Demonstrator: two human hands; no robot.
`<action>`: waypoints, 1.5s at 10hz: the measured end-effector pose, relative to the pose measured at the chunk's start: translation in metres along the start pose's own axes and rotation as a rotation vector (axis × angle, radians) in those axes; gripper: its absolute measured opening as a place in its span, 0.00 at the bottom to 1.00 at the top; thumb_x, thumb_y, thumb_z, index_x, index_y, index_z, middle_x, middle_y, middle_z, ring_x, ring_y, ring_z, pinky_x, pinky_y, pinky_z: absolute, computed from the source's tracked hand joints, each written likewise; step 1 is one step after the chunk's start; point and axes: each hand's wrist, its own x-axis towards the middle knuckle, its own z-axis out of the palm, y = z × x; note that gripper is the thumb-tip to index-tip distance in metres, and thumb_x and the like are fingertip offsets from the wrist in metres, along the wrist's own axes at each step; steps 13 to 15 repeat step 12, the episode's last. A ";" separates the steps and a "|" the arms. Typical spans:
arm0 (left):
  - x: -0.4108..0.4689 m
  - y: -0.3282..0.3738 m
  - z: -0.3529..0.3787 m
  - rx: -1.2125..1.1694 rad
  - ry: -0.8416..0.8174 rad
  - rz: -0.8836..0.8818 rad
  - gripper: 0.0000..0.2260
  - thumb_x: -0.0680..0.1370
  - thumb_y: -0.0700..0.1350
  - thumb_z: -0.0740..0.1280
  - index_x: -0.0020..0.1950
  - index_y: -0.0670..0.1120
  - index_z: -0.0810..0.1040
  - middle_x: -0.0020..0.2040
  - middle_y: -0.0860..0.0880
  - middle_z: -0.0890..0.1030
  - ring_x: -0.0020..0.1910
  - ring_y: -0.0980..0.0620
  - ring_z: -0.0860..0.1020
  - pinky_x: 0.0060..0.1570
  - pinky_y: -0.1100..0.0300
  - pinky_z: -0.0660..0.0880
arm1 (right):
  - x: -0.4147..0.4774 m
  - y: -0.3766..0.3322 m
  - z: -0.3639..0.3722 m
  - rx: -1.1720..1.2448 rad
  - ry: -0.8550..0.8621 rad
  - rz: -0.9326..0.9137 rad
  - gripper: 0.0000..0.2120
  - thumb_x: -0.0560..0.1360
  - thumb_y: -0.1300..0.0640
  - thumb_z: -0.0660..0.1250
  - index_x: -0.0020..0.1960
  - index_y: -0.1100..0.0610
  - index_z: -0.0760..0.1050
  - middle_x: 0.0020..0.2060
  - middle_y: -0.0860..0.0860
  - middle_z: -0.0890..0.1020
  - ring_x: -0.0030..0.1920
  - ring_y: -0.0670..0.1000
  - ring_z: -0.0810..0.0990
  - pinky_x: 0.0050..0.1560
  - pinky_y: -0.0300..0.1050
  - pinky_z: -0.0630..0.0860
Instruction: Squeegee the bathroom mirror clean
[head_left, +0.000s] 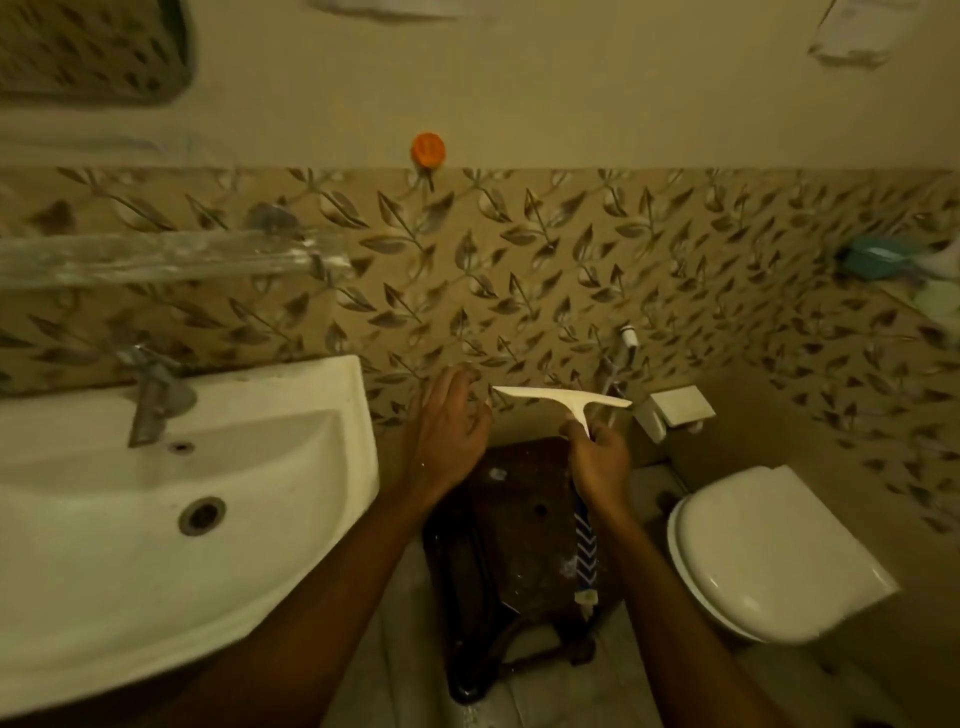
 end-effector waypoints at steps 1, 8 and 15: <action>-0.003 -0.010 0.047 0.031 -0.062 -0.079 0.21 0.78 0.50 0.62 0.70 0.45 0.69 0.70 0.46 0.70 0.70 0.47 0.66 0.69 0.48 0.65 | 0.027 0.036 -0.002 -0.045 0.010 0.018 0.14 0.78 0.46 0.63 0.41 0.56 0.75 0.33 0.49 0.78 0.36 0.52 0.77 0.37 0.44 0.72; -0.027 -0.214 0.318 0.102 -0.281 -0.243 0.21 0.79 0.49 0.58 0.69 0.42 0.70 0.70 0.44 0.71 0.73 0.46 0.65 0.69 0.49 0.65 | 0.218 0.341 0.111 -0.506 -0.152 0.085 0.18 0.80 0.46 0.59 0.47 0.61 0.76 0.38 0.55 0.81 0.38 0.54 0.78 0.38 0.45 0.70; -0.005 -0.103 0.296 0.153 -0.272 -0.237 0.20 0.79 0.48 0.59 0.70 0.42 0.70 0.70 0.43 0.72 0.72 0.45 0.66 0.70 0.47 0.65 | 0.205 0.240 0.029 -0.538 -0.134 -0.187 0.20 0.78 0.44 0.56 0.59 0.58 0.76 0.55 0.55 0.79 0.57 0.56 0.76 0.57 0.53 0.73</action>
